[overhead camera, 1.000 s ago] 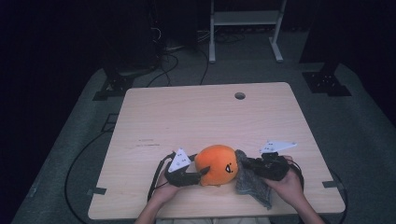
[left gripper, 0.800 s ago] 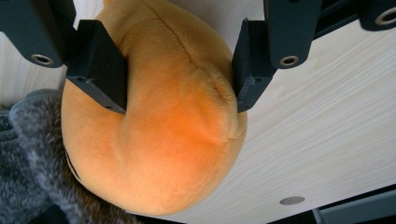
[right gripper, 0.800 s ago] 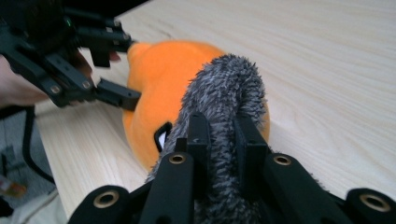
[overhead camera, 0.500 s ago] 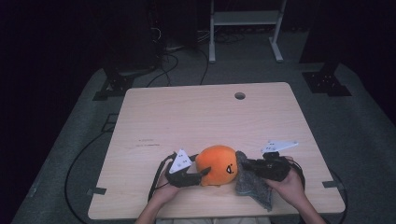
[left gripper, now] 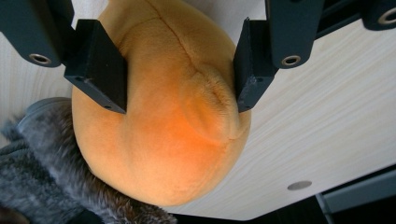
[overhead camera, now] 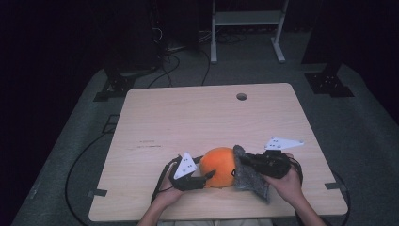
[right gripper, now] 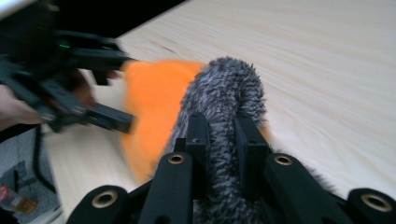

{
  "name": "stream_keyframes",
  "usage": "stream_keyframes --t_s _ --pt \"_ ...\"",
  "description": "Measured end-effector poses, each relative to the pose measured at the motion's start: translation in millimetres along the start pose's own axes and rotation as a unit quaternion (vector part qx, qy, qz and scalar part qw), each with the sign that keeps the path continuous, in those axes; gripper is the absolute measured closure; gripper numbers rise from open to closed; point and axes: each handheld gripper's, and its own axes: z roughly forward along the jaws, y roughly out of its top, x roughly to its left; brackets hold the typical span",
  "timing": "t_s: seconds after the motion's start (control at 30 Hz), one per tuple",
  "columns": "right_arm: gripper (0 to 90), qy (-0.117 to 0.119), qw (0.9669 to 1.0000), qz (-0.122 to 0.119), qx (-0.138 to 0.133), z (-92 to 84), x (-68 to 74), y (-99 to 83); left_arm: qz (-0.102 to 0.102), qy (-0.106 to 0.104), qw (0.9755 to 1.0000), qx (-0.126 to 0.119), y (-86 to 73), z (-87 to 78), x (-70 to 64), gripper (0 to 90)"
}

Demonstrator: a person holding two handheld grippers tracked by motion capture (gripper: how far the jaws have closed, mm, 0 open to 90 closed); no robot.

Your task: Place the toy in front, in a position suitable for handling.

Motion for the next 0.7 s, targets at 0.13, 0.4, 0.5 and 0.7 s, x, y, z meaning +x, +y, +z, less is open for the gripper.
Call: stream_keyframes --t_s 0.13,0.4,0.5,0.7 --pt "77.6 -0.006 0.9990 -0.045 0.001 5.2 16.7 3.4 0.007 0.000 1.0000 0.004 -0.3 -1.3 0.2 39.4" --pt "78.2 -0.010 0.9999 -0.010 -0.006 -2.4 3.8 3.2 0.020 -0.007 0.9997 -0.010 3.6 0.1 -6.4 39.7" --pt "78.2 0.010 0.9992 -0.038 -0.010 1.5 18.4 8.8 0.032 -0.005 0.9995 -0.008 2.9 -0.5 -7.5 39.9" --pt "78.7 -0.036 0.9988 -0.029 0.018 3.2 8.1 6.3 0.034 -0.011 0.9993 -0.013 4.8 -0.2 -9.6 40.2"
